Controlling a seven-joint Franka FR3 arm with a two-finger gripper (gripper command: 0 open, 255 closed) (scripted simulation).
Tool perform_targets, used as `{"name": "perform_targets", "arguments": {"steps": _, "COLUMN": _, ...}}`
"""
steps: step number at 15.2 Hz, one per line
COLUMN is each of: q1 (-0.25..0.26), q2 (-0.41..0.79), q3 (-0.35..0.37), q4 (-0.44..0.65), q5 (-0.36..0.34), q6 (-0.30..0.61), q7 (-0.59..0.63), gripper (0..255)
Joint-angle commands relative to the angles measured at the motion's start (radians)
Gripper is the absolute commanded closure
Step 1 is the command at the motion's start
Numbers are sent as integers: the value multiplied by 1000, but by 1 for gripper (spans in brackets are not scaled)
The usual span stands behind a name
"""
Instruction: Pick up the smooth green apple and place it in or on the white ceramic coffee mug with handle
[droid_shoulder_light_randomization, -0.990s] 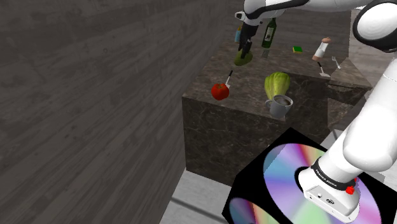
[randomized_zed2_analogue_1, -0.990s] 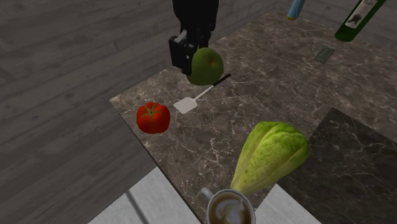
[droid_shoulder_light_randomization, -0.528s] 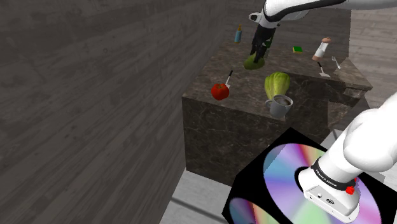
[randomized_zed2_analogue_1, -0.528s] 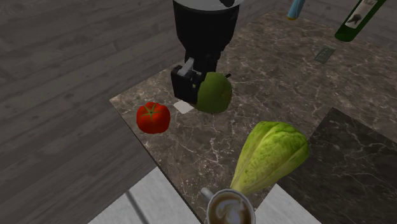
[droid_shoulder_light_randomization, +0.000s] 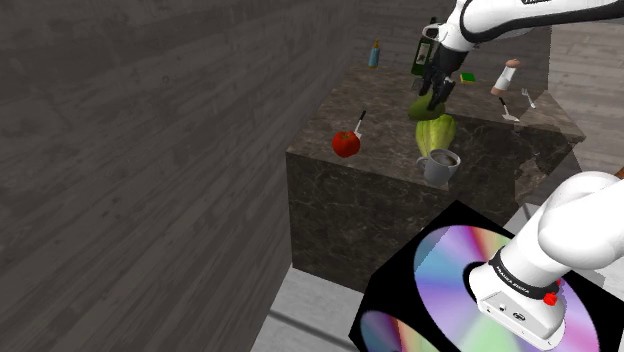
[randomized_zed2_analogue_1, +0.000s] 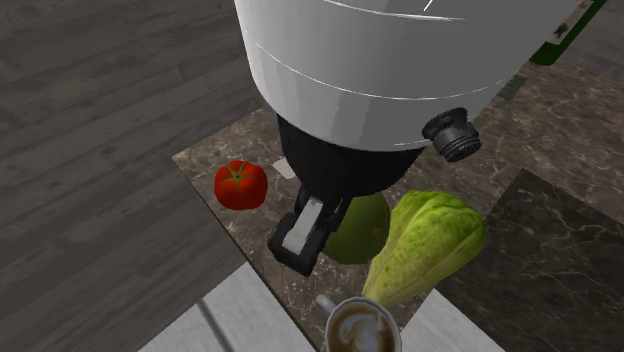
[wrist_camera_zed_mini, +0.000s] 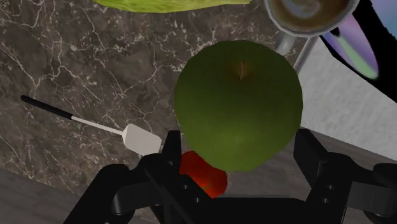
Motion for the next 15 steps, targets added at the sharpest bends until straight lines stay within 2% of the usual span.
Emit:
{"name": "perform_targets", "arguments": {"steps": 1, "q1": -13, "q2": -85, "q3": 11, "q4": -61, "q5": -16, "q6": -24, "q7": 9, "gripper": 255}}
{"name": "perform_targets", "arguments": {"steps": 5, "q1": -49, "q2": -279, "q3": 31, "q4": -180, "q5": -42, "q6": -99, "q7": 14, "gripper": 255}}
{"name": "perform_targets", "arguments": {"steps": 15, "q1": -58, "q2": -269, "q3": 11, "q4": -308, "q5": -60, "q6": 38, "q7": 15, "gripper": 255}}
